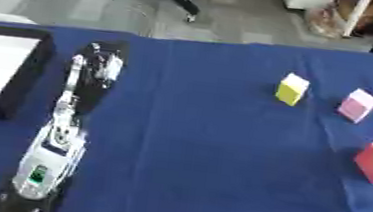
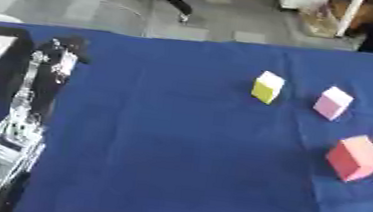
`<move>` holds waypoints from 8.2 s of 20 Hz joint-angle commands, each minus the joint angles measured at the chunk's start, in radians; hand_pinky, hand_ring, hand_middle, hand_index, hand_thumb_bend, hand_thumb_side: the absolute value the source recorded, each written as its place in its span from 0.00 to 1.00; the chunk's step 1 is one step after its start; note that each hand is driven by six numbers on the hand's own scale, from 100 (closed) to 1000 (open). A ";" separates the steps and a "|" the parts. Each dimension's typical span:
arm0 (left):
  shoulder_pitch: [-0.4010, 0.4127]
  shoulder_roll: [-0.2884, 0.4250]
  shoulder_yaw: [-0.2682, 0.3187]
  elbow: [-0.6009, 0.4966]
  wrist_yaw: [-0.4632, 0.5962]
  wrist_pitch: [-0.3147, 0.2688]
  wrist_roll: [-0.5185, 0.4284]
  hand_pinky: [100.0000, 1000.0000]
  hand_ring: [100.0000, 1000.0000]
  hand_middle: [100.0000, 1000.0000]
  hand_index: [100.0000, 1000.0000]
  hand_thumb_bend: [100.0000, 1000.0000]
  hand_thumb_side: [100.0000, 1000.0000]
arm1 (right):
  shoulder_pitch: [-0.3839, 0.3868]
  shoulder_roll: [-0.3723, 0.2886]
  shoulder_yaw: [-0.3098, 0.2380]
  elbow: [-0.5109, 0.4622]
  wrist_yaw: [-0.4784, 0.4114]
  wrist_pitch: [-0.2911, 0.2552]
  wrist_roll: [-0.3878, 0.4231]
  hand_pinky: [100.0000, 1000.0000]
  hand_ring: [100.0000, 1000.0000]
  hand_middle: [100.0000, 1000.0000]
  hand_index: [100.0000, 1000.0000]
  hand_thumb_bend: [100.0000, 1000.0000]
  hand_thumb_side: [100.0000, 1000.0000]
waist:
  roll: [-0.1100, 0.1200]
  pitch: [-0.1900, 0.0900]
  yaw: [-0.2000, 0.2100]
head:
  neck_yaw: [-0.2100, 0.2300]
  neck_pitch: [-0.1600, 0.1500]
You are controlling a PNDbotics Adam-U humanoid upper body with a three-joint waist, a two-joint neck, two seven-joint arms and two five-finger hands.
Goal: Pick up the objects with one hand, pass them to the other hand, and then place them into the box on the other side of the table.
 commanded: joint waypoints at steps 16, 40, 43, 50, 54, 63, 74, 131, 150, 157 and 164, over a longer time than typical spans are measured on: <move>0.015 0.022 -0.020 -0.008 -0.036 0.000 -0.094 0.84 0.55 0.63 0.64 0.52 0.59 | -0.360 -0.492 0.269 0.579 -0.041 -0.329 0.107 0.84 0.86 0.87 0.95 0.00 0.23 | -0.042 -0.019 0.020 | -0.137 -0.002; 0.017 0.024 -0.025 -0.006 -0.055 -0.008 -0.129 0.84 0.55 0.63 0.64 0.58 0.55 | -0.606 -0.419 0.363 0.990 0.421 -0.555 0.168 0.87 0.90 0.93 1.00 0.35 0.43 | -0.043 -0.009 0.043 | -0.284 -0.002; 0.017 0.025 -0.025 -0.006 -0.057 -0.008 -0.130 0.84 0.55 0.63 0.64 0.58 0.56 | -0.606 -0.421 0.371 0.999 0.436 -0.579 0.172 0.87 0.90 0.93 1.00 0.36 0.44 | -0.047 -0.008 0.045 | -0.279 -0.002; 0.019 0.030 -0.024 -0.004 -0.061 -0.009 -0.132 0.85 0.55 0.63 0.64 0.57 0.56 | -0.586 -0.448 0.398 0.995 0.430 -0.621 0.182 0.87 0.90 0.92 1.00 0.37 0.47 | -0.058 -0.008 0.044 | -0.266 -0.002; 0.021 0.032 -0.023 -0.002 -0.063 -0.010 -0.132 0.85 0.54 0.63 0.64 0.56 0.56 | -0.571 -0.466 0.419 0.975 0.408 -0.629 0.193 0.87 0.90 0.92 1.00 0.37 0.49 | -0.063 -0.009 0.043 | -0.260 -0.002; 0.023 0.037 -0.021 0.000 -0.068 -0.010 -0.134 0.85 0.54 0.62 0.64 0.55 0.57 | -0.511 -0.524 0.464 0.901 0.320 -0.629 0.240 0.87 0.90 0.92 1.00 0.37 0.52 | -0.073 -0.007 0.037 | -0.249 -0.002; 0.023 0.037 -0.021 -0.003 -0.070 -0.014 -0.141 0.85 0.54 0.62 0.64 0.55 0.57 | -0.489 -0.511 0.482 0.896 0.294 -0.629 0.297 0.87 0.89 0.92 0.99 0.36 0.53 | -0.075 -0.005 0.040 | -0.250 -0.002; 0.023 0.039 -0.020 -0.008 -0.070 -0.014 -0.155 0.85 0.55 0.64 0.64 0.51 0.58 | -0.469 -0.503 0.493 0.894 0.314 -0.626 0.303 0.86 0.89 0.91 0.99 0.33 0.44 | -0.070 0.002 0.037 | -0.244 -0.002; 0.026 0.039 -0.019 -0.007 -0.071 -0.014 -0.154 0.85 0.55 0.64 0.63 0.51 0.59 | -0.469 -0.518 0.497 0.848 0.257 -0.594 0.322 0.86 0.89 0.91 0.99 0.32 0.42 | -0.076 0.002 0.035 | -0.245 -0.002; 0.026 0.038 -0.019 -0.007 -0.071 -0.014 -0.154 0.85 0.55 0.64 0.63 0.51 0.59 | -0.475 -0.506 0.506 0.861 0.258 -0.599 0.339 0.86 0.88 0.91 0.99 0.32 0.43 | -0.075 0.004 0.037 | -0.245 -0.002; 0.025 0.038 -0.019 -0.008 -0.071 -0.014 -0.154 0.85 0.55 0.64 0.63 0.51 0.59 | -0.476 -0.494 0.511 0.880 0.266 -0.602 0.352 0.86 0.88 0.91 0.99 0.31 0.43 | -0.073 0.005 0.040 | -0.246 -0.002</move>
